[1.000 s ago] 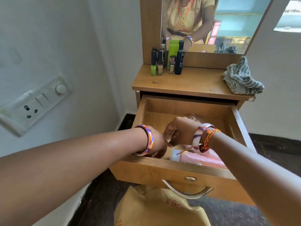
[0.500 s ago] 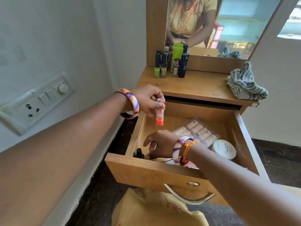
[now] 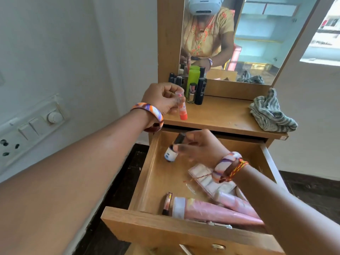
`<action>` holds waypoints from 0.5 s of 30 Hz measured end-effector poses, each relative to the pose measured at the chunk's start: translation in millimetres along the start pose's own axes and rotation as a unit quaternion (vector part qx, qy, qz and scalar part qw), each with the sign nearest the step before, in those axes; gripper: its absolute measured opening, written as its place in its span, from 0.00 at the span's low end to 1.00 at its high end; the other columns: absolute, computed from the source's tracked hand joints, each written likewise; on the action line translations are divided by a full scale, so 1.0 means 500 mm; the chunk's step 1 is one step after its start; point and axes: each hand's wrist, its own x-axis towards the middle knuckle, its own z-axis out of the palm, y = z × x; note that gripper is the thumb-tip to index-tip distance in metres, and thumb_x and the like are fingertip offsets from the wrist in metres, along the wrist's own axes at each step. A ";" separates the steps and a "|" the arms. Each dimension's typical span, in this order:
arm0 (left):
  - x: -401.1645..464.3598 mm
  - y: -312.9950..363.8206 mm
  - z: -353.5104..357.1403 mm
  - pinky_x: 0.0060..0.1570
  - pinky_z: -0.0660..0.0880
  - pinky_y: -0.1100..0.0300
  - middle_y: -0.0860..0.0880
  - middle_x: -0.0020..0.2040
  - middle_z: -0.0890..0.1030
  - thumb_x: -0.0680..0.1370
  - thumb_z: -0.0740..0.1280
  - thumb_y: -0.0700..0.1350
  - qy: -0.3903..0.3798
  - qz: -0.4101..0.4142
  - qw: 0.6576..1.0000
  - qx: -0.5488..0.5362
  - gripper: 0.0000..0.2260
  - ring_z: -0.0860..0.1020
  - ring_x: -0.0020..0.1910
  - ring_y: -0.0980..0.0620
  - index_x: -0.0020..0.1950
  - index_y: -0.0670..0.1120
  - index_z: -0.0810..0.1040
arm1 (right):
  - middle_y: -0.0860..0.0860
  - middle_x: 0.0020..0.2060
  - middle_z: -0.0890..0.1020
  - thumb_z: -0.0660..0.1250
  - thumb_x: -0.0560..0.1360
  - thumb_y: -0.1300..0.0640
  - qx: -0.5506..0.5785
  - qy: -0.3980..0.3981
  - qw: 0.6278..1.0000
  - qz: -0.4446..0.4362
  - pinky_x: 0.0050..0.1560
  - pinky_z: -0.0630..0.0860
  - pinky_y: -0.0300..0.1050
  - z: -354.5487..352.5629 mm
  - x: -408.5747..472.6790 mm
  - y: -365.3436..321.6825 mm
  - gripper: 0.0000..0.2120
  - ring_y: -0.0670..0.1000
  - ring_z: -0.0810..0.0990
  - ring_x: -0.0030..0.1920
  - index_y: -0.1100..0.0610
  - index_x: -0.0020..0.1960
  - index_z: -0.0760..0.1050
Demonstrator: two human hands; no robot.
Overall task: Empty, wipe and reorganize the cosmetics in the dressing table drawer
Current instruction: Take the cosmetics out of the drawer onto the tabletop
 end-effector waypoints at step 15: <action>0.071 -0.054 0.138 0.28 0.65 0.75 0.50 0.41 0.76 0.75 0.69 0.42 0.150 0.057 0.972 0.172 0.04 0.72 0.38 0.57 0.44 0.44 0.75 | 0.58 0.48 0.81 0.65 0.75 0.56 -0.043 0.313 0.945 0.083 0.42 0.64 0.38 -0.111 0.190 0.058 0.11 0.52 0.72 0.44 0.62 0.53 0.78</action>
